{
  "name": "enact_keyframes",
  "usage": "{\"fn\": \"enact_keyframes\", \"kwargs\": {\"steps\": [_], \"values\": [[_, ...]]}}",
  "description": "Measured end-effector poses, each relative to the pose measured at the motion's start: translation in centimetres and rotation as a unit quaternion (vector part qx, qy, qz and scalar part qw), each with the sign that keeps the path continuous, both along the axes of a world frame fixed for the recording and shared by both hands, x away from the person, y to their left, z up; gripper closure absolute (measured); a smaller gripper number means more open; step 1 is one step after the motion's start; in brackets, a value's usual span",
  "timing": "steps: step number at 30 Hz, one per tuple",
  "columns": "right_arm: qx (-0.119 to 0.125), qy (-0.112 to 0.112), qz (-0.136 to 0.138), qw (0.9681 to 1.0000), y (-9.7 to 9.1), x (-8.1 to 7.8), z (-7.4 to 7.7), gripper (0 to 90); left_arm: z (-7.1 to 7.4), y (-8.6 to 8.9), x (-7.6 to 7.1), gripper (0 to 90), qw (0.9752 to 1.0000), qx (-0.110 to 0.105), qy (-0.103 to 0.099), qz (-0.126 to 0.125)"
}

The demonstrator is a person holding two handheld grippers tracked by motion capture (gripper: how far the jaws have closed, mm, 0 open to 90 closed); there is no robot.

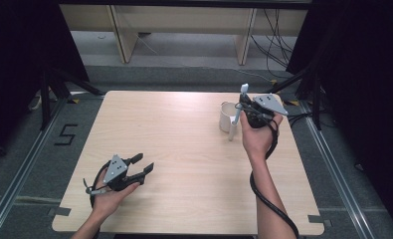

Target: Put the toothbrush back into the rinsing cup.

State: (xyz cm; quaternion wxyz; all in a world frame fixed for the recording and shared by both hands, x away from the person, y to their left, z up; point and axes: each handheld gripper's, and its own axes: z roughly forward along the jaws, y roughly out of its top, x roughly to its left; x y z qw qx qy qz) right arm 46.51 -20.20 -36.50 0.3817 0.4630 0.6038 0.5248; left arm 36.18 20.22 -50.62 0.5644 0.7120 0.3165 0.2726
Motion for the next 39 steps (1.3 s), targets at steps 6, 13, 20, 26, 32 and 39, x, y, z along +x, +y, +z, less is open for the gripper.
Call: {"fn": "enact_keyframes", "kwargs": {"steps": [6, 13, 20, 26, 32, 39], "values": [[-0.003, 0.005, -0.003, 1.0000, 0.2, 0.3, -0.2, 86.1, -0.1, -0.1, 0.1, 42.4, 1.0000, -0.009, -0.002, -0.002], [-0.006, 0.010, -0.001, 0.9999, 0.2, 0.5, -0.5, 86.1, -0.1, -0.1, 0.1, 42.3, 1.0000, 0.001, 0.001, -0.001], [-0.016, 0.012, -0.003, 0.9998, 0.2, 0.9, -1.1, 86.0, -0.1, -0.1, 0.1, 42.3, 1.0000, -0.001, 0.000, -0.001], [-0.015, 0.017, -0.006, 0.9997, 0.3, 1.1, -1.4, 86.0, -0.1, 0.0, 0.1, 42.3, 1.0000, -0.001, 0.000, 0.000], [-0.017, 0.019, -0.006, 0.9997, 0.4, 1.3, -1.9, 86.0, -0.2, -0.1, 0.1, 42.3, 1.0000, -0.001, 0.001, -0.001], [-0.013, 0.023, -0.004, 0.9996, 0.4, 1.5, -2.5, 86.0, -0.2, -0.1, 0.1, 42.3, 1.0000, -0.001, 0.002, 0.000]]}}
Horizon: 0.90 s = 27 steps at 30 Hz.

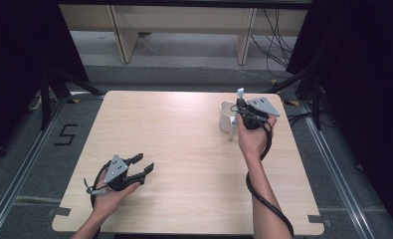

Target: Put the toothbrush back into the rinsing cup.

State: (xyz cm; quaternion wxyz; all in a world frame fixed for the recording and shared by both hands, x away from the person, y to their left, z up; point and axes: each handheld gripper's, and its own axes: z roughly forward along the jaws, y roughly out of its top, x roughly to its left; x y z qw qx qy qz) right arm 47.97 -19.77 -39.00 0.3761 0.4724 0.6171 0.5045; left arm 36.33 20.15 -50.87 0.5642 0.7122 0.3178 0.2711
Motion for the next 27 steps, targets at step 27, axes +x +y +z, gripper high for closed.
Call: {"fn": "enact_keyframes", "kwargs": {"steps": [27], "values": [[-0.009, 0.029, -0.006, 0.9995, 0.4, 0.8, -2.9, 85.9, -0.1, 0.2, 0.1, 42.1, 1.0000, -0.003, 0.002, 0.002]]}}
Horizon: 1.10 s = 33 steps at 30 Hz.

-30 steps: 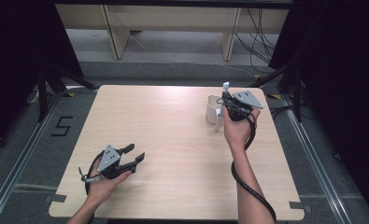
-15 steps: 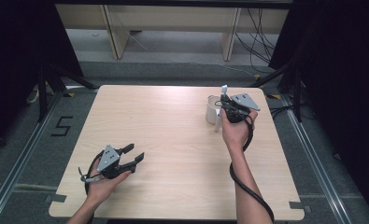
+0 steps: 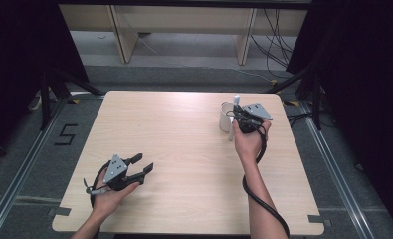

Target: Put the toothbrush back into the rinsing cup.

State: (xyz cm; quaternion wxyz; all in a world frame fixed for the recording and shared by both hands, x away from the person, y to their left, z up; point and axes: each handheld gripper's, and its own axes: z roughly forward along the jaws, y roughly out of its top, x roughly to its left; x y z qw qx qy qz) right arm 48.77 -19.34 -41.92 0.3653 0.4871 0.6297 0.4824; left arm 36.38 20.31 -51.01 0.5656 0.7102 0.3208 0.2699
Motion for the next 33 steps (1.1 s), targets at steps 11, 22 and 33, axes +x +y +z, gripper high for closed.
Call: {"fn": "enact_keyframes", "kwargs": {"steps": [11, 22, 33], "values": [[-0.005, 0.020, -0.004, 0.9998, 0.0, 0.1, -1.4, 85.7, -0.2, -0.2, 0.1, 42.0, 1.0000, -0.008, 0.000, -0.004], [-0.011, 0.026, 0.001, 0.9996, 0.0, 0.2, -2.4, 85.3, -0.2, -0.3, 0.1, 41.9, 0.9999, -0.009, 0.000, -0.005], [-0.006, 0.053, 0.009, 0.9985, 0.1, 0.0, -3.2, 61.8, -0.2, -0.2, 0.0, 41.8, 1.0000, -0.003, 0.005, -0.003]]}}
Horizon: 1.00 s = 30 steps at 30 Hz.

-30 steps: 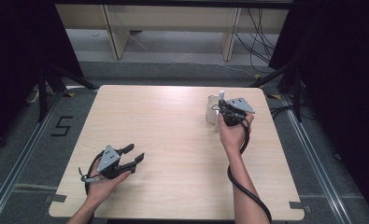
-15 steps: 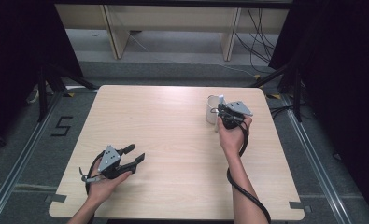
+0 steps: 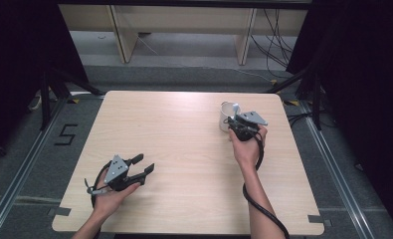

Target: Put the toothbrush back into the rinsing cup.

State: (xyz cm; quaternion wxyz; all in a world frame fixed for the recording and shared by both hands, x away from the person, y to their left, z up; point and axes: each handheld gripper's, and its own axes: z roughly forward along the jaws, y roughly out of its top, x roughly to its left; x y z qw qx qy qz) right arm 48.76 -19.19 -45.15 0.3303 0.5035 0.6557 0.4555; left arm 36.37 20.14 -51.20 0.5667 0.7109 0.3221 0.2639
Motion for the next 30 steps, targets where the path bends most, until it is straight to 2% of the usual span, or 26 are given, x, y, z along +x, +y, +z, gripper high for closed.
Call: {"fn": "enact_keyframes", "kwargs": {"steps": [2, 3, 5, 6, 8, 9, 10, 11, 12, 13, 14, 16, 20, 28, 29, 30], "values": [[-0.005, 0.006, 0.004, 1.0000, -0.2, 0.0, -0.1, 55.0, 0.0, 0.0, 0.0, 41.7, 1.0000, -0.001, 0.001, -0.001], [-0.007, 0.012, 0.004, 0.9999, -0.4, -0.2, -0.2, 48.4, 0.0, 0.0, 0.0, 41.6, 1.0000, -0.001, 0.000, 0.000], [0.001, 0.018, -0.005, 0.9998, -0.3, -0.4, -0.1, 47.0, 0.0, 0.0, 0.0, 41.6, 1.0000, -0.002, 0.001, 0.000], [-0.008, 0.018, 0.005, 0.9998, -0.6, -0.4, -0.1, 45.7, 0.0, 0.0, 0.0, 41.6, 1.0000, -0.002, 0.001, 0.000], [-0.009, 0.019, 0.004, 0.9998, -0.8, -0.6, 0.0, 43.8, 0.0, 0.1, 0.0, 41.6, 1.0000, -0.002, 0.001, 0.000], [-0.016, 0.019, 0.004, 0.9997, -1.0, -0.7, 0.0, 43.0, 0.0, 0.1, 0.0, 41.6, 1.0000, -0.003, 0.000, 0.000], [-0.006, 0.022, 0.005, 0.9997, -1.1, -0.8, -0.1, 42.2, 0.0, 0.2, 0.0, 41.6, 1.0000, -0.002, 0.000, 0.001], [-0.010, 0.023, 0.009, 0.9997, -1.3, -1.0, 0.0, 41.7, -0.1, 0.1, 0.1, 41.6, 0.9999, -0.013, -0.001, -0.001], [-0.002, 0.030, 0.006, 0.9995, -1.3, -1.2, 0.0, 41.3, -0.1, 0.1, 0.1, 41.5, 0.9999, -0.013, -0.002, 0.000], [-0.017, 0.027, 0.011, 0.9994, -1.6, -1.3, -0.1, 40.9, -0.1, 0.2, 0.1, 41.5, 0.9999, -0.011, -0.001, 0.001], [-0.008, 0.032, 0.016, 0.9993, -1.6, -1.5, -0.1, 40.6, 0.0, 0.3, 0.0, 41.4, 1.0000, -0.004, 0.000, 0.003], [-0.001, 0.041, 0.011, 0.9991, -1.8, -2.0, -0.1, 40.5, 0.0, 0.4, 0.1, 41.2, 1.0000, -0.005, 0.000, 0.004], [-0.009, 0.041, 0.024, 0.9988, -2.5, -2.5, -0.2, 40.4, -0.2, 0.5, 0.1, 41.1, 0.9999, -0.011, -0.002, 0.006], [-0.010, 0.049, 0.025, 0.9984, -3.9, -4.4, -0.4, 39.0, -0.1, 0.7, 0.1, 40.6, 0.9999, -0.011, -0.006, 0.010], [-0.005, 0.060, 0.011, 0.9981, -4.1, -5.2, -0.4, 38.7, -0.1, 0.7, 0.1, 40.6, 0.9999, -0.011, -0.007, 0.010], [-0.005, 0.060, 0.011, 0.9981, -4.1, -5.2, -0.4, 38.7, -0.1, 0.7, 0.1, 40.6, 0.9999, -0.010, -0.008, 0.010]]}}
